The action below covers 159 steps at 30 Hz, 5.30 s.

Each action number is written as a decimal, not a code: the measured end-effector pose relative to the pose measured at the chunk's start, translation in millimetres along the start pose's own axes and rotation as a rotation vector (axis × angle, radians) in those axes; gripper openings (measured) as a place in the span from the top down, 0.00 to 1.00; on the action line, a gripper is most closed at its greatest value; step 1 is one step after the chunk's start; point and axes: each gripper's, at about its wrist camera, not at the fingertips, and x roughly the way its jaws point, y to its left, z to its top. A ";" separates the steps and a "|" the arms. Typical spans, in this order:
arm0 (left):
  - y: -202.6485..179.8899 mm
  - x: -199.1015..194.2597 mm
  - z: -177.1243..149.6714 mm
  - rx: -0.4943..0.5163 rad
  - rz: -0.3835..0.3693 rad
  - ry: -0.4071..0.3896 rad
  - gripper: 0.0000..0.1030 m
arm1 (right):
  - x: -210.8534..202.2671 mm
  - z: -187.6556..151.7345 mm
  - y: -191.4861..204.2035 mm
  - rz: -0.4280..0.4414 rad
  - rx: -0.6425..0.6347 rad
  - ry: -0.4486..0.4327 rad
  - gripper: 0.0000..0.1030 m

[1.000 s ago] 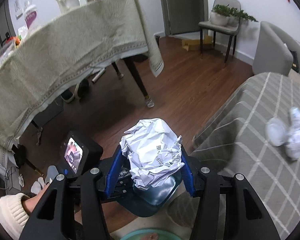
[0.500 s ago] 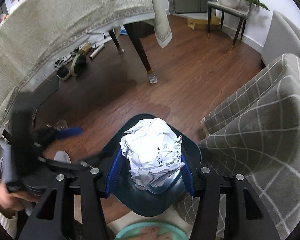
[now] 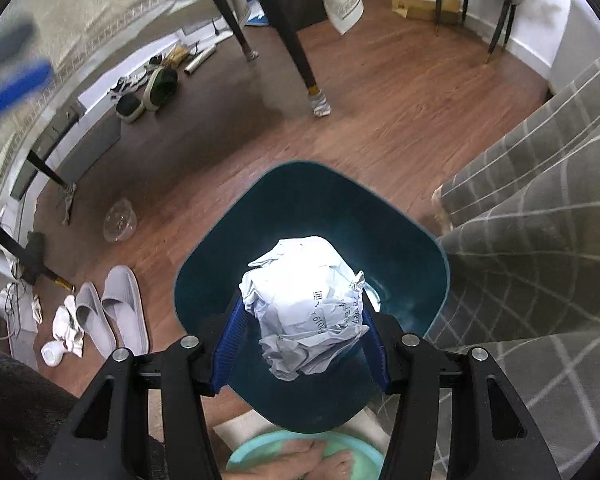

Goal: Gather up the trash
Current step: 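Move both open tools back toward the table, then grasp the foil ball with the left tool while the right tool grasps white paper, then carry both items over the teal bin and open both tools to drop them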

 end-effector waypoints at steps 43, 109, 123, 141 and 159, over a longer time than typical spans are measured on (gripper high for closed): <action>-160.2 -52.6 53.5 0.206 -0.109 -0.205 0.22 | -249.4 -34.6 -121.0 -0.036 0.100 -0.566 0.28; -261.6 79.8 47.8 0.305 -0.428 0.004 0.60 | -293.8 -61.5 -253.7 0.085 0.367 -0.687 0.80; -202.9 30.6 54.6 0.227 -0.380 -0.069 0.60 | -293.6 -22.7 -195.0 0.099 0.270 -0.697 0.80; -83.7 59.6 -16.2 0.115 -0.115 0.146 0.60 | -238.6 22.8 -87.6 0.131 0.151 -0.528 0.80; 1.2 130.9 -80.3 -0.009 -0.043 0.423 0.60 | -155.1 42.8 -18.0 0.110 0.045 -0.317 0.99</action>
